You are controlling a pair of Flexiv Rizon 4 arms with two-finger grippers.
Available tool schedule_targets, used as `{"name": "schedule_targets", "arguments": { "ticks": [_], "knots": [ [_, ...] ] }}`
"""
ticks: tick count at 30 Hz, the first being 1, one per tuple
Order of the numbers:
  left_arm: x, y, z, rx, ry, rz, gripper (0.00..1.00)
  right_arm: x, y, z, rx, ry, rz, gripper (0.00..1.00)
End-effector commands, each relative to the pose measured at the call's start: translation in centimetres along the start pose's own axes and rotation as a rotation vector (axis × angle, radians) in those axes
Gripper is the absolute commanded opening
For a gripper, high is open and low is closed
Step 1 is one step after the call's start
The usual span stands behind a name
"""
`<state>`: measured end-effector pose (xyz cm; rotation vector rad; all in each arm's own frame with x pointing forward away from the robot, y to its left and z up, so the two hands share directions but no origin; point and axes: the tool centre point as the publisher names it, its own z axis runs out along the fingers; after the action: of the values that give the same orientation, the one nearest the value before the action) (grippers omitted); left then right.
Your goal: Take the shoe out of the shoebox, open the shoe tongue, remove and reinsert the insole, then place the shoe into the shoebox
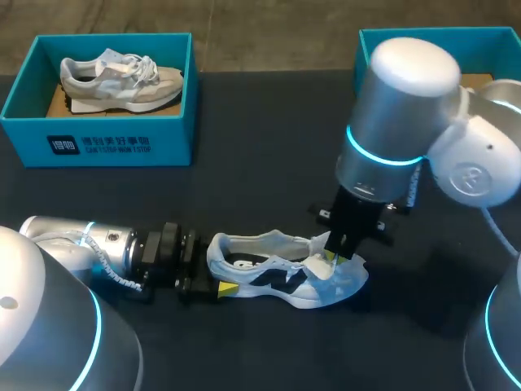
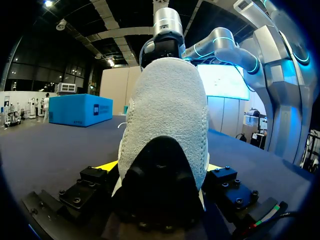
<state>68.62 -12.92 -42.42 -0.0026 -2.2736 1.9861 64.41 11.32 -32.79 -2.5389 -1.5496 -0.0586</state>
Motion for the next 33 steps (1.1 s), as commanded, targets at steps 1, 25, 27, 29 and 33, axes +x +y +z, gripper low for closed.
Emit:
{"name": "schedule_targets", "arguments": {
  "ticks": [1, 25, 27, 29, 33],
  "knots": [
    [0.1, 0.3, -0.2, 0.000, -0.004, 0.000, 0.00, -1.3, 0.2, 0.3, 0.008, 0.194, 0.007, 0.00],
    [0.1, 0.3, -0.2, 0.000, -0.004, 0.000, 0.00, -3.6, 2.5, 1.9, 0.039, 0.428, -0.305, 0.00],
    [0.1, 0.3, -0.2, 0.000, -0.004, 0.000, 0.00, -3.8, 2.6, 1.9, 0.032, 0.447, -0.320, 0.01],
    [0.1, 0.3, -0.2, 0.000, -0.004, 0.000, 0.00, -4.0, 2.6, 2.0, 0.034, 0.459, -0.322, 0.13],
    [0.1, 0.3, -0.2, 0.000, -0.004, 0.000, 0.00, -4.5, 2.6, 1.8, 0.035, 0.479, -0.337, 0.35]
  ]
}}
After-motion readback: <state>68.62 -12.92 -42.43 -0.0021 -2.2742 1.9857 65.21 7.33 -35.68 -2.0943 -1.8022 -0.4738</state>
